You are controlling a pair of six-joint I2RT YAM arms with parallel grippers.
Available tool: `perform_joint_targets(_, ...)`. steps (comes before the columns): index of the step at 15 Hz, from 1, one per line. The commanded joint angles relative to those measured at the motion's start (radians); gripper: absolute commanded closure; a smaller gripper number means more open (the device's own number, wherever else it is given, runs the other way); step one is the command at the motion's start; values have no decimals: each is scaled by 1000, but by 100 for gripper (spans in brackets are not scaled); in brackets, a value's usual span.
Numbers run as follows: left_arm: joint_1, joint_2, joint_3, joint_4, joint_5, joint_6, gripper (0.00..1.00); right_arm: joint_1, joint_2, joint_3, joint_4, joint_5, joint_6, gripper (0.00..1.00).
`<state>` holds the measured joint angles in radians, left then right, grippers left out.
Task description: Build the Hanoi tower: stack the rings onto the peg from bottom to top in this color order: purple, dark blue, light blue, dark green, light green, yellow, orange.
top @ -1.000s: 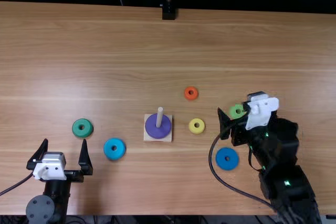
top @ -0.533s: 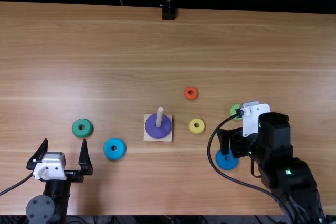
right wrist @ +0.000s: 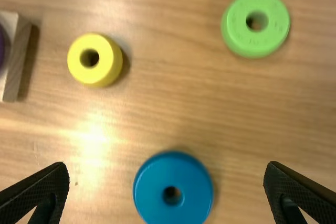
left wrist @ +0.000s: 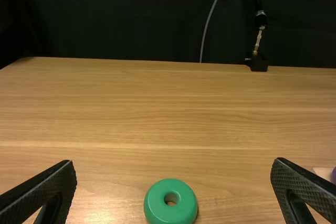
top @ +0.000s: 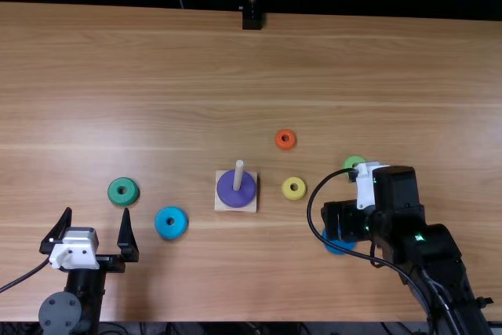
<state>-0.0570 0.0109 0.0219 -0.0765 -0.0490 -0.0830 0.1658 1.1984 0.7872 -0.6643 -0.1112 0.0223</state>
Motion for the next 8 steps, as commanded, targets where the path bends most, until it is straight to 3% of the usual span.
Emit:
perform_joint_targets(1, 8, -11, -22, -17, -6, 2, 0, 6, 0, 23, -20, 4, 11, 0)
perform_joint_targets(8, 8, -11, -22, -17, -6, 2, 0, 6, -2, -40, -14, 4, 18, 0)
